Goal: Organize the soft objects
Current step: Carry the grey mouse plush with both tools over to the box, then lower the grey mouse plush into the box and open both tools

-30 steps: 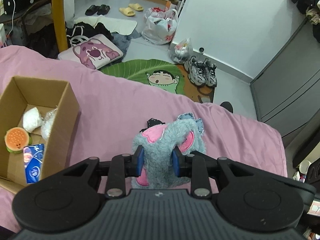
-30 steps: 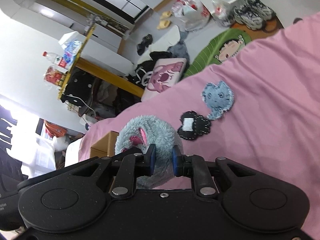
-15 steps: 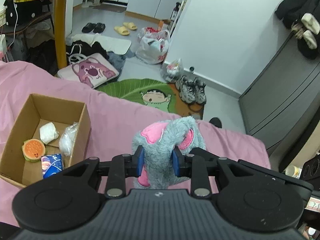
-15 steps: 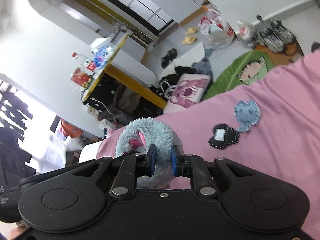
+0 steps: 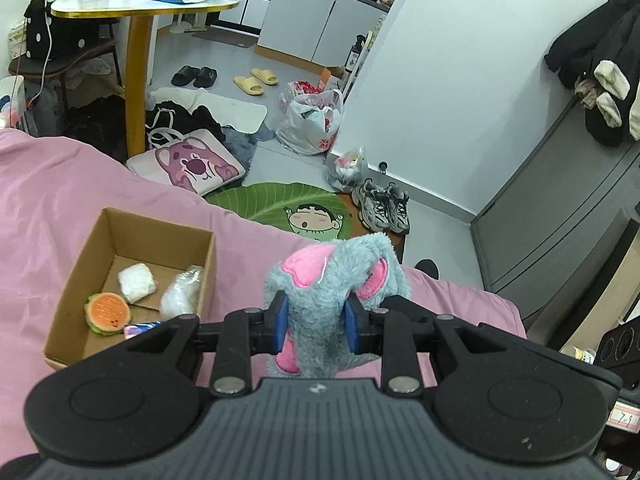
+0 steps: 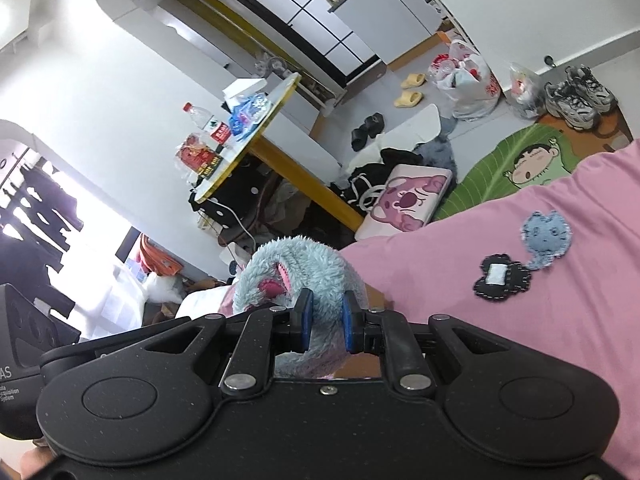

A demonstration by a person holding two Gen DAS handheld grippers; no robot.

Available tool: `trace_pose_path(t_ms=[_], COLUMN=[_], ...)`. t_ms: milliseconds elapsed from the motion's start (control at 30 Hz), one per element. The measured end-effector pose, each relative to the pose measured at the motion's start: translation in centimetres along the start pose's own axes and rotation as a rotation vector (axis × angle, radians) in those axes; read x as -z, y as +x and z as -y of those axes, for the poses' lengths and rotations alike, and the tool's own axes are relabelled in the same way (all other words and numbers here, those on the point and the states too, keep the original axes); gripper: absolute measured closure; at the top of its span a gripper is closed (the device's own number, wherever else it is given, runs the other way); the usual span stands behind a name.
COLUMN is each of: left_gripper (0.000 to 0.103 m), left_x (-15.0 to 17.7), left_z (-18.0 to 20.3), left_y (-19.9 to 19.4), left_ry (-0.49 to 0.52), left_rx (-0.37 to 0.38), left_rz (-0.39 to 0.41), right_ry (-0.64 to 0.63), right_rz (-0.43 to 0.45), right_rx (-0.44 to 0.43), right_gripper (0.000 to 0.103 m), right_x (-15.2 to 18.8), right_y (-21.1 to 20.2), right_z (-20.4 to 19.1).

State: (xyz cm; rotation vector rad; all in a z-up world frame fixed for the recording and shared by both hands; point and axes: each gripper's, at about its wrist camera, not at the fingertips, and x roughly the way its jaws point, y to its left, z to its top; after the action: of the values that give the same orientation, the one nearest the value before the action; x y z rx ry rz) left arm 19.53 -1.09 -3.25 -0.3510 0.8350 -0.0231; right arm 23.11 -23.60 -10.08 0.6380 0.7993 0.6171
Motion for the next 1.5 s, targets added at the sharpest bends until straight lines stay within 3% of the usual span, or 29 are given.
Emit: trace_pose_path(t_ms=[500,767,1200,1500], left_gripper=[0.076,0.076,0.076,0.076], left_x=[-0.8,-0.9,-0.4,0.2], left_z=[-4.9,-8.3,-15.6,-18.8], left_y=[-2.5,-2.2,0.6,3.1], left_ry=[-0.033,-0.084,-0.202,-0.241], left_rx=[0.016,0.023,-0.039,-0.016], left_rz=[0.034,0.024,-0.080,-0.133], right_ry=[-0.062,-0.109,-0.116,-0.139], right_rz=[0.021,-0.017,-0.174,-0.210], right_rx=[-0.009,0.003,0.043,0.088], right_gripper=[0.088,0.088,0.088,0.088], right_x=[1.8,2.6,5.8,7.3], right_y=[2.0,4.5,11.1,13.4], right_z=[-4.3,-5.8,-6.8,-6.9])
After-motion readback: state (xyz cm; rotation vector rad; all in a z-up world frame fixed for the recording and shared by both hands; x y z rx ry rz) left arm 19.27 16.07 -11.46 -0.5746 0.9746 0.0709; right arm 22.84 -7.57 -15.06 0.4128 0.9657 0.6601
